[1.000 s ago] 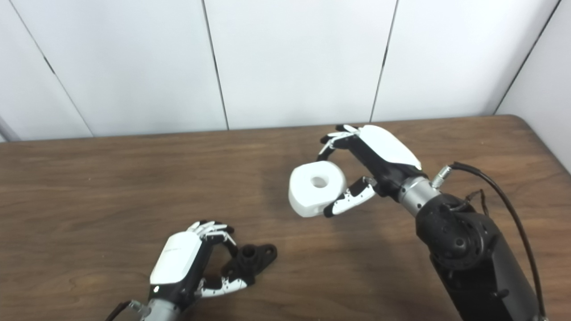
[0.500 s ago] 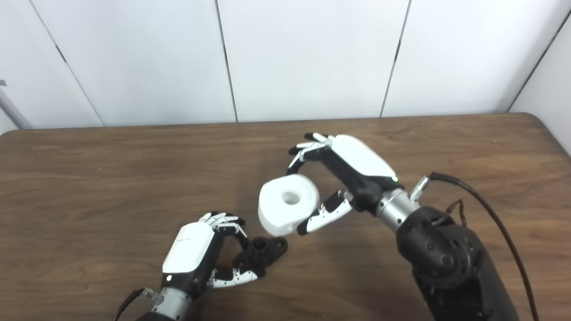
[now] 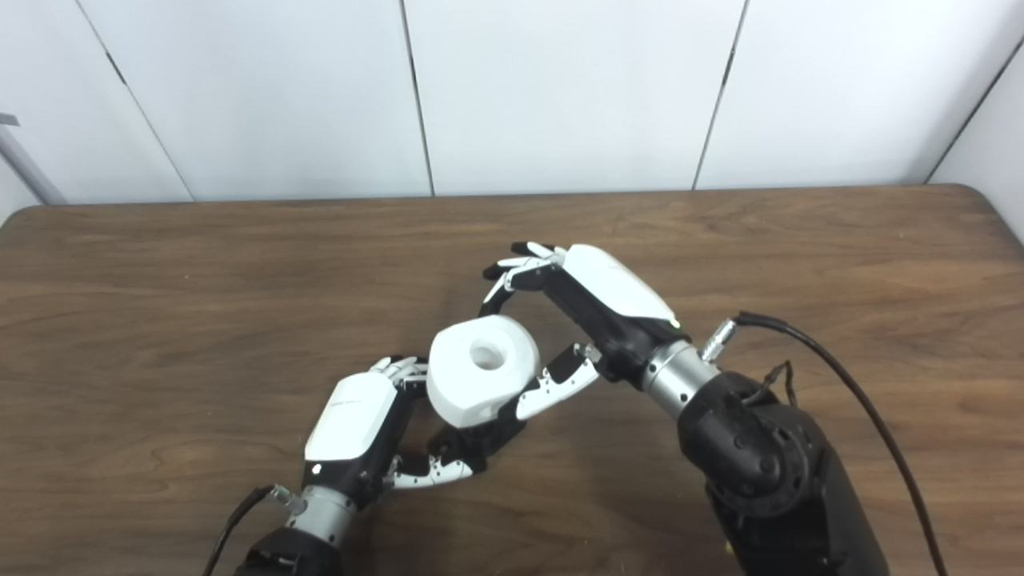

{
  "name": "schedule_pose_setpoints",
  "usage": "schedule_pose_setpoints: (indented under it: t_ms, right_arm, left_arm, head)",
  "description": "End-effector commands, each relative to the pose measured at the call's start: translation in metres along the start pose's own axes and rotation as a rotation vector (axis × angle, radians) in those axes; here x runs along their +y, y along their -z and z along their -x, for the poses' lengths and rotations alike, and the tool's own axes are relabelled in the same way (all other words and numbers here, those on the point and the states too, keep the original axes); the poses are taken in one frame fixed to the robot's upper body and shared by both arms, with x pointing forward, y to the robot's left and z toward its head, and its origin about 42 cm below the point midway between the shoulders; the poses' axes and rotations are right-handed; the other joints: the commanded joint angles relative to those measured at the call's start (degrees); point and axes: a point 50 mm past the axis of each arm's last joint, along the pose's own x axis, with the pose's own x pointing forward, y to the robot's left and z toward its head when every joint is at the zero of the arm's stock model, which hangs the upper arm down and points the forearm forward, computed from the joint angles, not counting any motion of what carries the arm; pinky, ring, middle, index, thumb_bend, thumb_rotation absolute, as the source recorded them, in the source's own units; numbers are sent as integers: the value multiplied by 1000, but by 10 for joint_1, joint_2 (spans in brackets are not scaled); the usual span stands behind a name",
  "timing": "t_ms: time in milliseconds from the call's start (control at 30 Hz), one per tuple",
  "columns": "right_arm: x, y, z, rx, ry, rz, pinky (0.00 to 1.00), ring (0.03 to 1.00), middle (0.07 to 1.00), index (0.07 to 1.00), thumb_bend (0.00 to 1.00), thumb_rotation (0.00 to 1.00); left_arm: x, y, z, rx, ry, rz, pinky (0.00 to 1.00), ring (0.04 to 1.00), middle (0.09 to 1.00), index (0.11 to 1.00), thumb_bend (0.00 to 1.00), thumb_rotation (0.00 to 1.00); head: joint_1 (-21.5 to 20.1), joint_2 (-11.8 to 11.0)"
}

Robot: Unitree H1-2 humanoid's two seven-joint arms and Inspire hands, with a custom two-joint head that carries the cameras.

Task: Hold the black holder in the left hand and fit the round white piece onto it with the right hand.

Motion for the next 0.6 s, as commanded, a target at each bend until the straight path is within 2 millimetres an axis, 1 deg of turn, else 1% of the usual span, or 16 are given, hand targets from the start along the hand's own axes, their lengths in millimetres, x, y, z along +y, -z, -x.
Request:
schedule_pose_setpoints:
  t_ms: [0, 567]
  right_arm:
    - [-7, -9, -3, -50, 44, 34, 1000, 969, 839, 482, 525, 137]
    - [2, 1, -3, -17, 18, 41, 1000, 975, 839, 482, 524, 136]
  left_arm:
    - [1, -5, -4, -19, -6, -22, 933, 862, 784, 484, 524, 53]
    - [0, -4, -4, -18, -6, -19, 924, 857, 782, 484, 524, 53]
  head:
    - [0, 1]
    - [-3, -4]
